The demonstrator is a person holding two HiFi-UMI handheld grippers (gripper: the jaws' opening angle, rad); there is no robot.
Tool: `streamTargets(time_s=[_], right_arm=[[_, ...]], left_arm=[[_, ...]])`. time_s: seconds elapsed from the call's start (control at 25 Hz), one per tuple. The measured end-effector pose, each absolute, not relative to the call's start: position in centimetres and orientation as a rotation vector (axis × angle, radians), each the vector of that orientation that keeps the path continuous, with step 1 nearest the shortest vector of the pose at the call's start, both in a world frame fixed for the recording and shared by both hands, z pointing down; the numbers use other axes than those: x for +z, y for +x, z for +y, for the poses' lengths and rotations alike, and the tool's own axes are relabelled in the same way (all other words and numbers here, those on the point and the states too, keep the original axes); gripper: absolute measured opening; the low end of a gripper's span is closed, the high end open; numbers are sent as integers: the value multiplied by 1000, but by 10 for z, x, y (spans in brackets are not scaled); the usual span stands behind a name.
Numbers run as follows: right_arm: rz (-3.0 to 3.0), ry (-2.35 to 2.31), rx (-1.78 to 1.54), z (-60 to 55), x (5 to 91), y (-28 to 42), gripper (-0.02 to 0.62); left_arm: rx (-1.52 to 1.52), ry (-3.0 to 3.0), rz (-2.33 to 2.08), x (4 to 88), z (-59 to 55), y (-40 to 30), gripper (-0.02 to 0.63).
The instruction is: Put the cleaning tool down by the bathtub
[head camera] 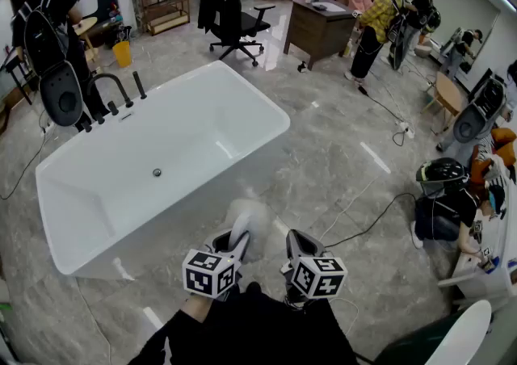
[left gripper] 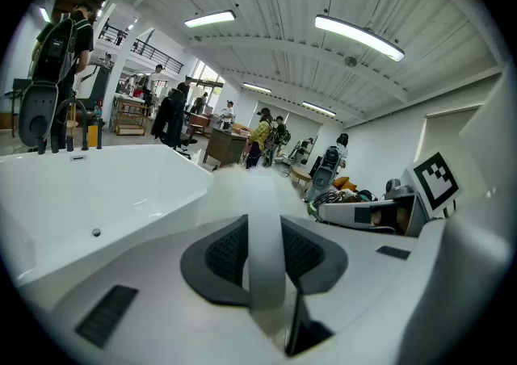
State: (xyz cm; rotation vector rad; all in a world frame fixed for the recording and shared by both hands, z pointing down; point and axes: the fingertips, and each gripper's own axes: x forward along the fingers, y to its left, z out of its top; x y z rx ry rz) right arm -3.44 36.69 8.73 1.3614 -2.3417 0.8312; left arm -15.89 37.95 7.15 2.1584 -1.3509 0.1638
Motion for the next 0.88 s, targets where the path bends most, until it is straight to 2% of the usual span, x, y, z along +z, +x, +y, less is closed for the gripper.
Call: streamTargets(time_s=[0.6,0.88], right_arm=[[-2333,1388,768,337,86,-43,0],[-2269,1479,732,330,98,6,0]], left_arm=[[200,2168,-1354,81,346,-169,95],[233,2146,-1365,88,331,-164,97]])
